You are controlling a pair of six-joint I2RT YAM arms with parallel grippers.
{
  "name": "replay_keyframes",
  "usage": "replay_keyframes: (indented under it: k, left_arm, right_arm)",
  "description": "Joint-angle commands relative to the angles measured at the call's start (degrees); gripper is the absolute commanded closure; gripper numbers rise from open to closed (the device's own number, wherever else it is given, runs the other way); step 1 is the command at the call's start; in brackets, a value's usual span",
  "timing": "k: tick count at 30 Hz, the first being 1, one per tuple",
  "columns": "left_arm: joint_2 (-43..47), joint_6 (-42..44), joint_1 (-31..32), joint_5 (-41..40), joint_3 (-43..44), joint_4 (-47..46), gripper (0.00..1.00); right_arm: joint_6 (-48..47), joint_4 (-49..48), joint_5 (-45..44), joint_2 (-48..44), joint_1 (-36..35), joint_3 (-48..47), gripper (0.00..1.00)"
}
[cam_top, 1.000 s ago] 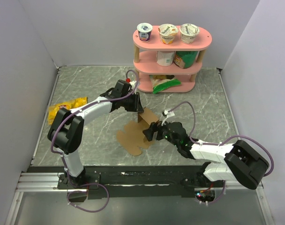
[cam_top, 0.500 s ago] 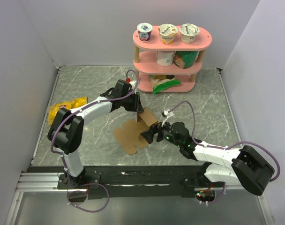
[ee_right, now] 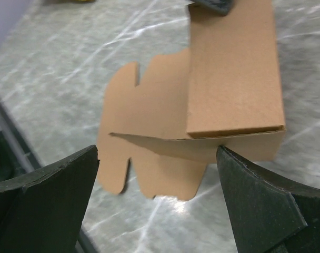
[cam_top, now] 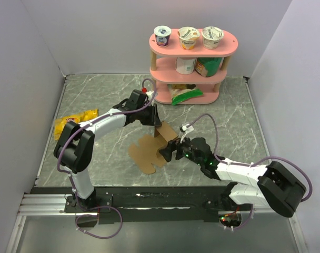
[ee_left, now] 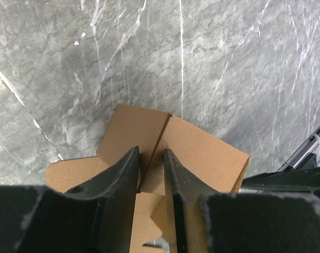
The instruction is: Fold the paper box
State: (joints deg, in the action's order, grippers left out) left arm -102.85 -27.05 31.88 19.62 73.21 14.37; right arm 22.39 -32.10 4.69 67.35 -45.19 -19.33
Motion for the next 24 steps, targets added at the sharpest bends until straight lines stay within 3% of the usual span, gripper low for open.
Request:
replay_keyframes:
  k: [1, 9, 24]
  left_arm:
    - [-2.3, 1.6, 0.5, -2.3, 0.0, 4.4, 0.70]
    - [-2.2, 1.6, 0.6, -2.3, 0.1, 4.5, 0.70]
    - [-2.4, 1.6, 1.8, -2.3, 0.2, 4.9, 0.70]
  right_arm:
    - [-4.5, -2.7, -8.7, 1.1, -1.7, -0.9, 0.00]
    - [-6.0, -2.1, -18.1, 6.9, -6.0, -4.4, 0.01]
    - [2.4, 12.5, -43.6, 14.5, -9.4, -16.1, 0.02]
